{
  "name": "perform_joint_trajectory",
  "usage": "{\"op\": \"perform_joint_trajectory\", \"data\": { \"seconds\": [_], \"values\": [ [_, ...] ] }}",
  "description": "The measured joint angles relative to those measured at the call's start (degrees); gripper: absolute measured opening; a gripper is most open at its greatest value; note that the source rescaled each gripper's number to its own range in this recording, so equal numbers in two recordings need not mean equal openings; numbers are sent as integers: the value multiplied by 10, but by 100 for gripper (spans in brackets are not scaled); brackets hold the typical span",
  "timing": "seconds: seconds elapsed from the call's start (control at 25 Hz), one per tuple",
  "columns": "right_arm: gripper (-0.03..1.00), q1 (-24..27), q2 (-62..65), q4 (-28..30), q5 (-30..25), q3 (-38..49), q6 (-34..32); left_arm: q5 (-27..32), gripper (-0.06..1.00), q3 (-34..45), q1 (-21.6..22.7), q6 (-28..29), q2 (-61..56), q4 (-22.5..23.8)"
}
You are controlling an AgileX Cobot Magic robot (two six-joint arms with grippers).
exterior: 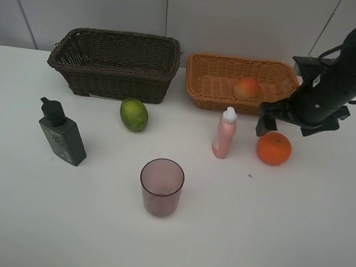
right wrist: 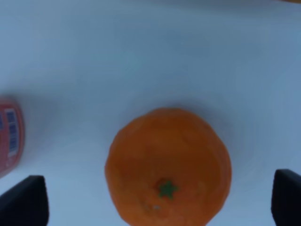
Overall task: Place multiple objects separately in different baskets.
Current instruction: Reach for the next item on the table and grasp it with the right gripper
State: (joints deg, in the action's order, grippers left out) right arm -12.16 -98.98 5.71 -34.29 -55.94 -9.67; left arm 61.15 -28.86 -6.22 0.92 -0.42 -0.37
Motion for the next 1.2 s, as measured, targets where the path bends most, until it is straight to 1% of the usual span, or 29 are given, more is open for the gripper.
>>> {"op": "perform_joint_trajectory", "data": {
  "seconds": [0.12,0.32,0.4,0.6,0.68,1.2],
  "values": [
    [100,16,0,-3,9,1,-1,0,99,0,0,0,0,0],
    [100,20,-13,-46,22,1,16,0,99,0,0,0,0,0],
    [100,20,-25,-57,18,-3,23,0,99,0,0,0,0,0],
    [100,20,-61,-57,-18,-43,26,0,99,0,0,0,0,0],
    [100,20,-71,-49,-28,-56,26,0,99,0,0,0,0,0],
    [100,20,-119,-43,-31,-65,27,0,99,0,0,0,0,0]
  ]
}}
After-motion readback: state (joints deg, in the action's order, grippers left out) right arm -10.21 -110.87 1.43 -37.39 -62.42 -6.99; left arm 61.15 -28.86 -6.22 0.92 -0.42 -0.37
